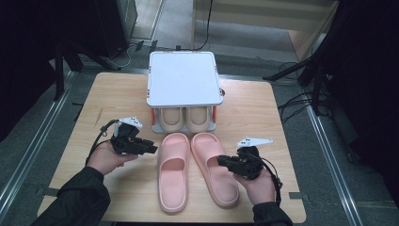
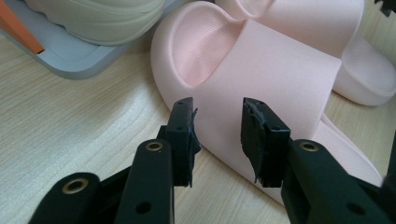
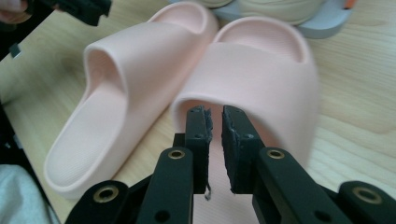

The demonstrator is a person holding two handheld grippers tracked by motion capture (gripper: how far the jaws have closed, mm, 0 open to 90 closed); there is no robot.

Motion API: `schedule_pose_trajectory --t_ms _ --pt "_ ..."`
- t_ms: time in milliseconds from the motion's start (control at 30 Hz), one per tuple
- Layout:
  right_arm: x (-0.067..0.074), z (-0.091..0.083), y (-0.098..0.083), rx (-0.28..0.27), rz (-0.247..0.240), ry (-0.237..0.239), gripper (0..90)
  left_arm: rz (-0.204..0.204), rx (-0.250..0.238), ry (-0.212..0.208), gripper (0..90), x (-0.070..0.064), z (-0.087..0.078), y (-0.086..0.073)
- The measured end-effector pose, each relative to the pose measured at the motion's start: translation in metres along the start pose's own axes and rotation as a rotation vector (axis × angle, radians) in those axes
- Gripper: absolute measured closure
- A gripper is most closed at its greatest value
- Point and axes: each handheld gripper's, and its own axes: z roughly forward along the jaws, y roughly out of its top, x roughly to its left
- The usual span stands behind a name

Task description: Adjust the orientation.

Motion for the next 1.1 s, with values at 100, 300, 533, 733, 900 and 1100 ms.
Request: schedule_pose_trajectory --t_ms 100,300,533,733,900,1100 --pt "-0.01 -0.003 0.0 -0.003 0.001 -0.034 82.6 -0.009 0.001 -0.004 70.2 0.001 0.002 -0.001" --pt "-0.029 -0.004 -0.002 0.03 0.032 -0.093 89.3 -0.007 0.019 0.004 72.0 0.005 0.008 -0.002" --pt "-0.037 0.011 -0.005 0.089 0.047 -0.13 87.9 0.0 0.046 0.007 71.2 0.005 0.02 -0.002" --pt "-0.036 0.014 -0.004 0.094 0.038 -0.13 87.3 0.006 0.071 -0.003 71.1 0.001 0.03 0.0" --pt "-0.035 0.016 -0.004 0.093 0.043 -0.124 87.1 0.006 0.077 -0.006 71.5 -0.001 0.03 0.0" --pt "-0.032 0.019 -0.004 0.099 0.039 -0.116 87.1 0.023 0.091 -0.036 71.4 -0.007 0.033 0.0"
